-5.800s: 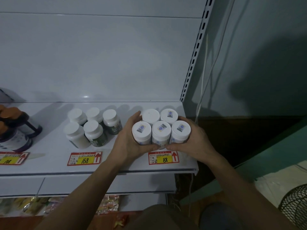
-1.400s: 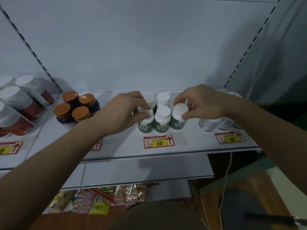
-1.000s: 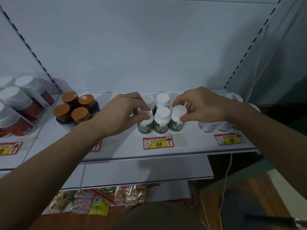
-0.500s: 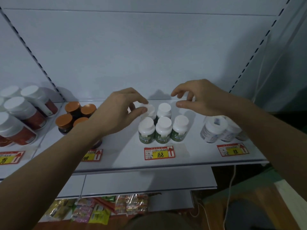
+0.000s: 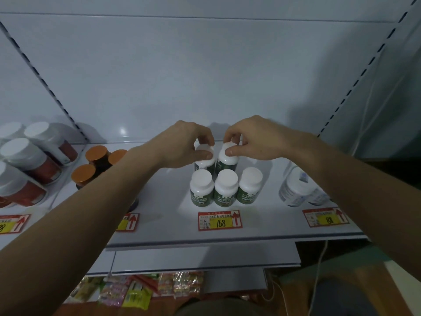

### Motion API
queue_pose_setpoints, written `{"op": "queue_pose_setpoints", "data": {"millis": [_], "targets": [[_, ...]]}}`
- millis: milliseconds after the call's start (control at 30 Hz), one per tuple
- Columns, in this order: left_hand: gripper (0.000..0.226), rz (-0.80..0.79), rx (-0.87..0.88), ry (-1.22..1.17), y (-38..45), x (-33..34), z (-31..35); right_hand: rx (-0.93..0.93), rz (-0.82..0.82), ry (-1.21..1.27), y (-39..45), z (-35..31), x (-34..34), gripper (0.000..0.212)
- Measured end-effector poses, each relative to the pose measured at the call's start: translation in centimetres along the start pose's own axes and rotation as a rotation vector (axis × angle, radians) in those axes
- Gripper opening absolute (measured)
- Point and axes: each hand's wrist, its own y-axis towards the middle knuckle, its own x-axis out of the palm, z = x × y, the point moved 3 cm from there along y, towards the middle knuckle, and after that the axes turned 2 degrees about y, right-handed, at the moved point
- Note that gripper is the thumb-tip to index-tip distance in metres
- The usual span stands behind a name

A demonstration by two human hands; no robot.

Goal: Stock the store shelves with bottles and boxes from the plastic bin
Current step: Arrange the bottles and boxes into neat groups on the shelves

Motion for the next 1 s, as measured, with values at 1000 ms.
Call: {"op": "queue_pose_setpoints", "data": {"millis": [1000], "targets": [[0.030, -0.030, -0.026, -0.075, -0.2, 0.7, -0.6, -0.095, -0.256, 0.102, -1.6, -0.2, 0.0, 0.042]]}}
